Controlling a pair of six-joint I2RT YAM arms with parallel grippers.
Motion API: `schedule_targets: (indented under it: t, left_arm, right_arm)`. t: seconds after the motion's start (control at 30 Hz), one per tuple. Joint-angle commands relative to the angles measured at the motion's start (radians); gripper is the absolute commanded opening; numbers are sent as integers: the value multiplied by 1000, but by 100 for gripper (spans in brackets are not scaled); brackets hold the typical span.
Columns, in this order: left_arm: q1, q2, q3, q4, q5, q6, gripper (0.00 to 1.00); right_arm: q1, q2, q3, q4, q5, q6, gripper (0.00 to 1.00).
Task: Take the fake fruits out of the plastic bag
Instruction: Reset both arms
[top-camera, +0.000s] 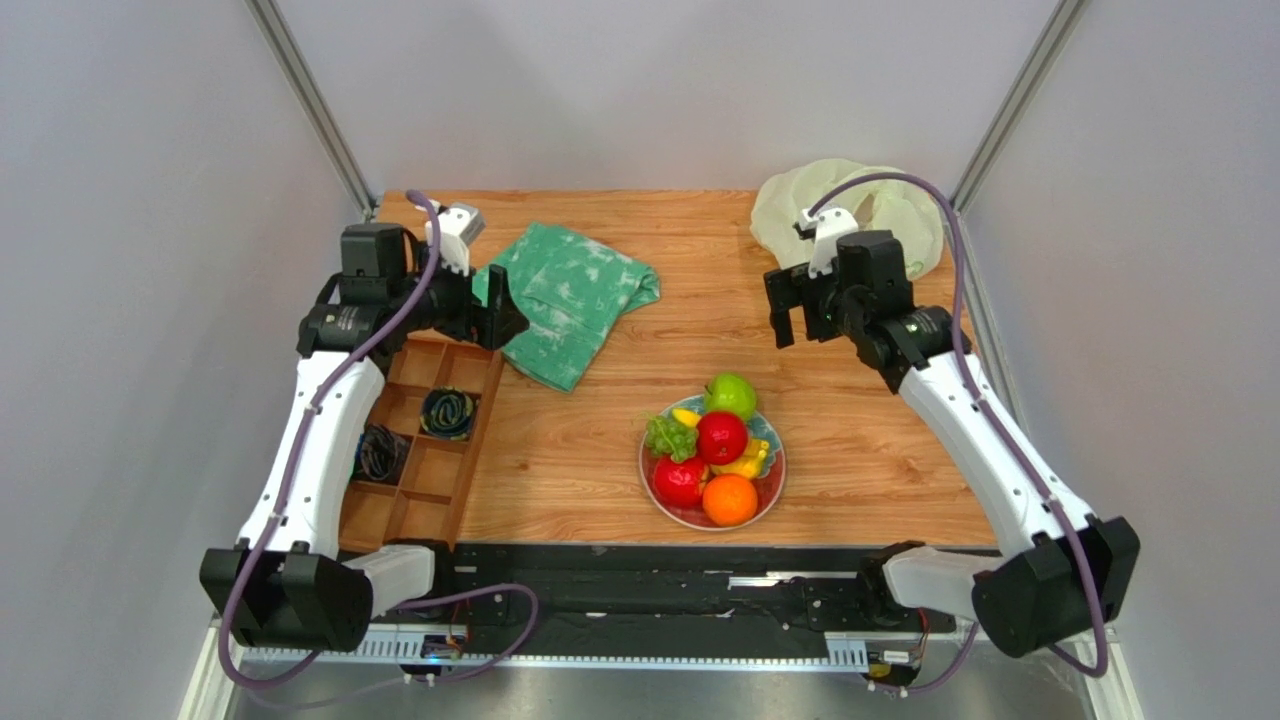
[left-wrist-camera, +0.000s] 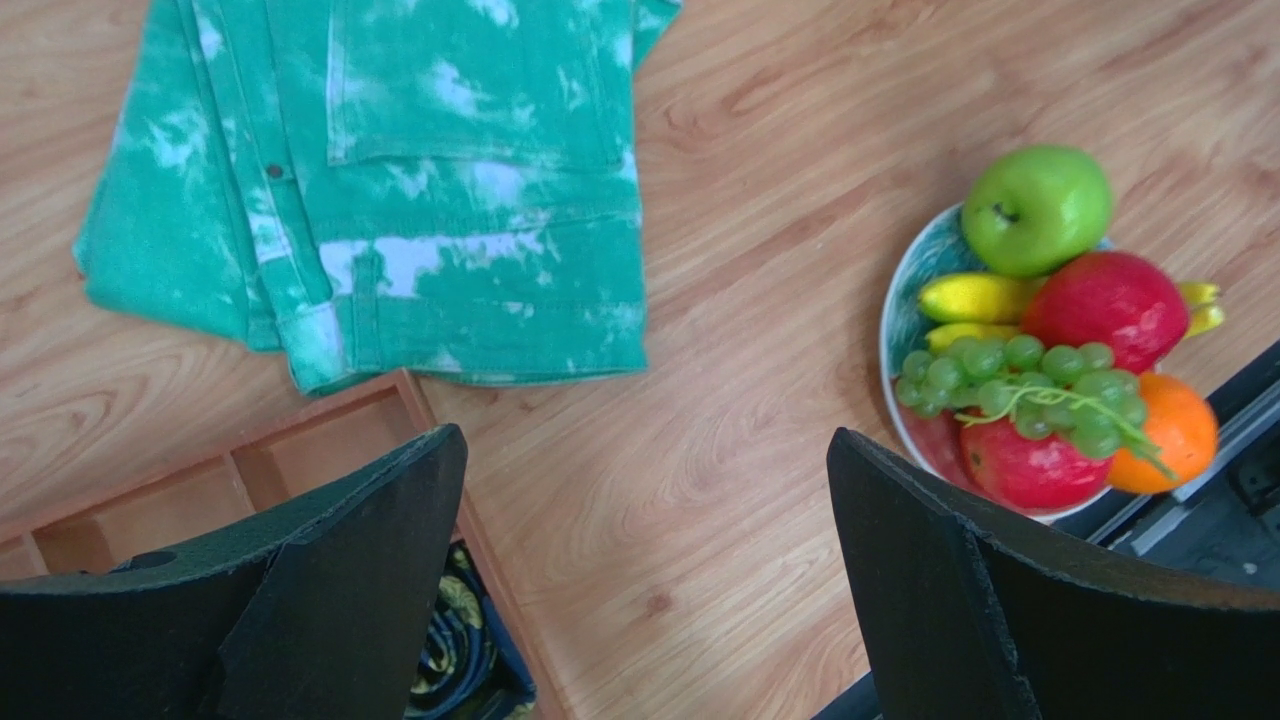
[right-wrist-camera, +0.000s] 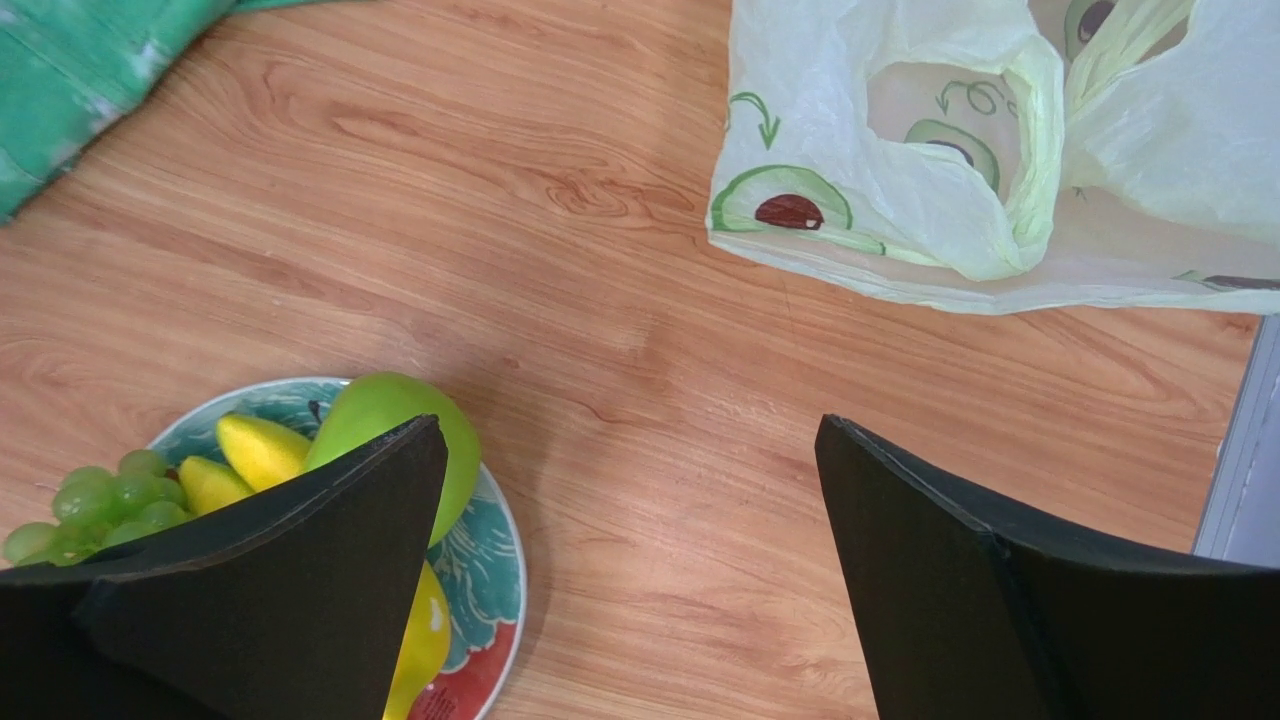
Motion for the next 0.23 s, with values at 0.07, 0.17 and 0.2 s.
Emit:
schedule_targets:
  t: [0.07,0.17,0.2]
  left_arm:
    - [-6,79,2,7,-63,86,99]
    - [-17,137,39,22,-72,89,99]
    - [-21,151,73,19,-77,89,99]
  right_arm:
    - [3,35,96,64,23,20,100]
    - [4,43,67,104,-10,2,100]
    - [4,46,61,118,-8,3,100]
